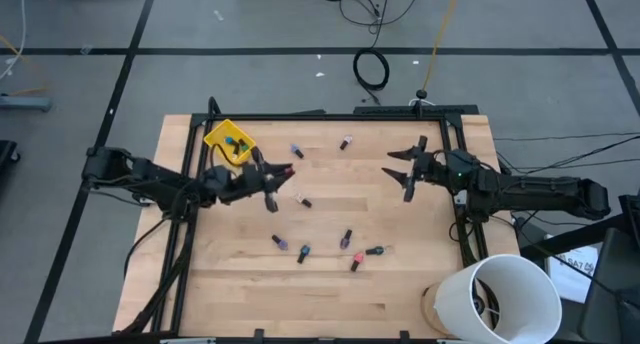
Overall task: Pick & Place Nail Polish
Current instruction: Put the red nail polish into the yellow bin
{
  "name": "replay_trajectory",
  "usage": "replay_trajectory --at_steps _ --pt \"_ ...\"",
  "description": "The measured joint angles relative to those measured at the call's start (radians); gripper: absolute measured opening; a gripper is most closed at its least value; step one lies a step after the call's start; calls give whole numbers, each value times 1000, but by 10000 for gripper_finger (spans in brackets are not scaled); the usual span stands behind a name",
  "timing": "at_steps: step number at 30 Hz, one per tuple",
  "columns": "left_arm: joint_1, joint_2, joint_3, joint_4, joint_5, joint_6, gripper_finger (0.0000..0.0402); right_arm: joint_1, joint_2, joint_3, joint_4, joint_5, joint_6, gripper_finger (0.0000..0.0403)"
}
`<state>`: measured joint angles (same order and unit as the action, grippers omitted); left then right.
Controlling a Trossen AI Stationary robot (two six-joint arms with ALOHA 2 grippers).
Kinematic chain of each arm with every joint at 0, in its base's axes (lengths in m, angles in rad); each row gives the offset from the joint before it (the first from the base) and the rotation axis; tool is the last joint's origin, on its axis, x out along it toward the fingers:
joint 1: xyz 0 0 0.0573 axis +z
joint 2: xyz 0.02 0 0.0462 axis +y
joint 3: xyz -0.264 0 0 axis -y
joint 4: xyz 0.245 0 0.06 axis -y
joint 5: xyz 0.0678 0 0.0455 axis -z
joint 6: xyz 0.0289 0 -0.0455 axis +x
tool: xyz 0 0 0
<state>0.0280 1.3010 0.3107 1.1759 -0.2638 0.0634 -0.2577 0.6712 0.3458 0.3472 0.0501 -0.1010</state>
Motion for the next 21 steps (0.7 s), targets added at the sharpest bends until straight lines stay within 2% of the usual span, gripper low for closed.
replay_trajectory --at_steps 5,9,12,15,17,19,21 --pt "36 0 4 -14 102 -160 53 -6 1 0 0 0 10 207" --pt "61 0 4 -6 307 -255 53 -6 2 0 0 0 10 207" --pt "78 0 12 0 445 -395 53 -6 2 0 0 0 10 207" --pt "94 0 31 13 623 -537 53 -6 2 0 0 0 10 208" --pt "83 1 50 52 788 -599 53 -5 2 0 -1 0 10 208" --pt "46 1 76 67 968 -622 53 -5 2 0 0 0 10 208" --pt "-5 1 99 62 1086 -593 53 -5 2 0 0 0 10 208"
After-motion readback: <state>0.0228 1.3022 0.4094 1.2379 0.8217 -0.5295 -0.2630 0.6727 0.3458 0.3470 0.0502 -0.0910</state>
